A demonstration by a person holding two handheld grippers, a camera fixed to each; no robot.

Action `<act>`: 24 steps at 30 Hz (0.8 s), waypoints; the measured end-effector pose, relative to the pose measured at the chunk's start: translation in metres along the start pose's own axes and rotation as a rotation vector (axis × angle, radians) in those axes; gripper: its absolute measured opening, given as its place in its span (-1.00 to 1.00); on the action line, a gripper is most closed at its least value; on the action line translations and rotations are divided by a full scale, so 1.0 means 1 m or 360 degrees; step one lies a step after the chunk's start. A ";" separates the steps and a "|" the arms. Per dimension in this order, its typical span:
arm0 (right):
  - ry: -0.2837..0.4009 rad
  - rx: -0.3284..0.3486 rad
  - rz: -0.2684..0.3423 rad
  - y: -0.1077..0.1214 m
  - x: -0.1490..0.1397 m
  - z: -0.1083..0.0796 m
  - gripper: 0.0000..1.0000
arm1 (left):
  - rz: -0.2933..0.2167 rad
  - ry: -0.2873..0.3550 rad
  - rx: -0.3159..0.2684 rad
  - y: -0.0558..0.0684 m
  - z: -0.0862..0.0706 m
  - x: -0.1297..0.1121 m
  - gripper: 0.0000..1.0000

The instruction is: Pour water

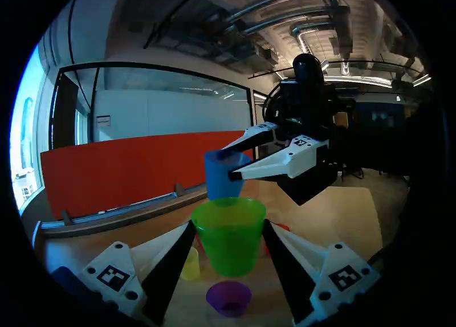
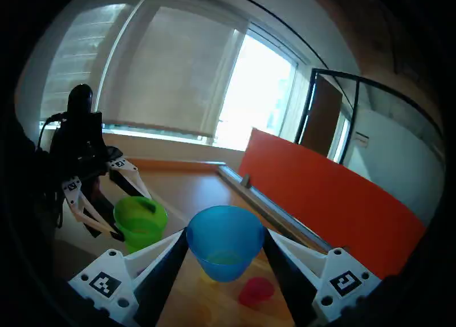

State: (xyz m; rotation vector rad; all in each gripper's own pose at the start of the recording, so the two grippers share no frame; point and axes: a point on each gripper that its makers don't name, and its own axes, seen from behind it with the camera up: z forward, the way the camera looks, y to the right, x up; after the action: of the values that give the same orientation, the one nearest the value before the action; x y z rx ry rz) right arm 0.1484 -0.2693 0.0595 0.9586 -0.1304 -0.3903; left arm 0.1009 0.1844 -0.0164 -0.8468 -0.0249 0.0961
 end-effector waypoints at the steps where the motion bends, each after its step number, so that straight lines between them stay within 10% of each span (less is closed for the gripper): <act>1: -0.0005 0.0004 0.0008 -0.002 -0.002 0.000 0.84 | -0.0002 -0.0004 -0.0002 0.001 0.000 -0.001 0.69; 24: -0.0104 0.0111 0.0095 -0.039 -0.049 -0.006 0.84 | -0.0002 -0.0124 -0.0046 0.029 -0.011 -0.033 0.69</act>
State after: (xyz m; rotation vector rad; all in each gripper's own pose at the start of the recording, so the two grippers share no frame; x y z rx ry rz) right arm 0.0946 -0.2658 0.0268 1.0086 -0.2328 -0.3643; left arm 0.0664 0.1921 -0.0444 -0.8719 -0.1001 0.1276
